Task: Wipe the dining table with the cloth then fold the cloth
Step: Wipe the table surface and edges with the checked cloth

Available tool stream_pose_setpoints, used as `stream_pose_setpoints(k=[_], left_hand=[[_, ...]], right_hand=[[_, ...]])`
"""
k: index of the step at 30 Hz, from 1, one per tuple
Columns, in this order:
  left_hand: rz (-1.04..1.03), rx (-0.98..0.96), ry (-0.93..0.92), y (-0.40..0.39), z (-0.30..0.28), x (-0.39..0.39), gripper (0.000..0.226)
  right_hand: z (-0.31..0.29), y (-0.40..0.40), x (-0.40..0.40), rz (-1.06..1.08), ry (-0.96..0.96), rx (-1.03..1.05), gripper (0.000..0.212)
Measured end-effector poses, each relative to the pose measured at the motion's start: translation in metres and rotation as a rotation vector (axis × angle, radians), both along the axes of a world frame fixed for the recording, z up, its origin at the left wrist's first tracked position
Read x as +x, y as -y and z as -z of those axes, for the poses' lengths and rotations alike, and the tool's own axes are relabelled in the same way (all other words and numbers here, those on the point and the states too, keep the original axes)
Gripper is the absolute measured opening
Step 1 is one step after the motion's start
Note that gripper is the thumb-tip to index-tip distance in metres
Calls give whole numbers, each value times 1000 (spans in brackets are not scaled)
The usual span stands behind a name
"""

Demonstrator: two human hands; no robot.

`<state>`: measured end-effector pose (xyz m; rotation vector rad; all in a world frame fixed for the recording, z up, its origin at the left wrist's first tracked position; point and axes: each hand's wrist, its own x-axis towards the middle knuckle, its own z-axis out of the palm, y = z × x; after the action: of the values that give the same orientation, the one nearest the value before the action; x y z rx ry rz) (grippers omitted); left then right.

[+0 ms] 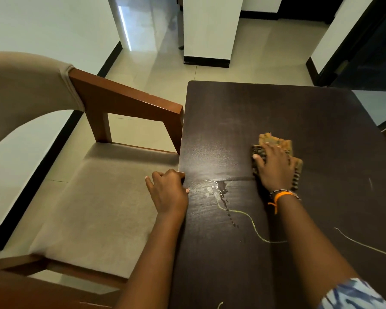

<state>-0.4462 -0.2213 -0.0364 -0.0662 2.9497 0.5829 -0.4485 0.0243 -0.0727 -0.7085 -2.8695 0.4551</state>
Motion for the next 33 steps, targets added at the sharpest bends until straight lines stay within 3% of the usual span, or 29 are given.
stream_pose_setpoints(k=[7, 12, 15, 23, 28, 33], left_hand=[[-22, -21, 0, -4, -2, 4, 37], [-10, -43, 7, -16, -9, 12, 39], [69, -36, 0, -34, -14, 16, 52], [394, 28, 25, -106, -17, 29, 61], [530, -159, 77, -127, -11, 33, 66], [530, -245, 78, -135, -11, 36, 71]], right_hand=[[-4, 136, -11, -430, 49, -79, 46], [1, 114, -5, -543, 33, -28, 47], [-3, 60, 5, -499, -2, 19, 44], [-2, -107, 58, -51, 34, 22, 44], [-1, -100, 51, 102, 68, -14, 49], [-8, -31, 35, -149, 69, -13, 52]])
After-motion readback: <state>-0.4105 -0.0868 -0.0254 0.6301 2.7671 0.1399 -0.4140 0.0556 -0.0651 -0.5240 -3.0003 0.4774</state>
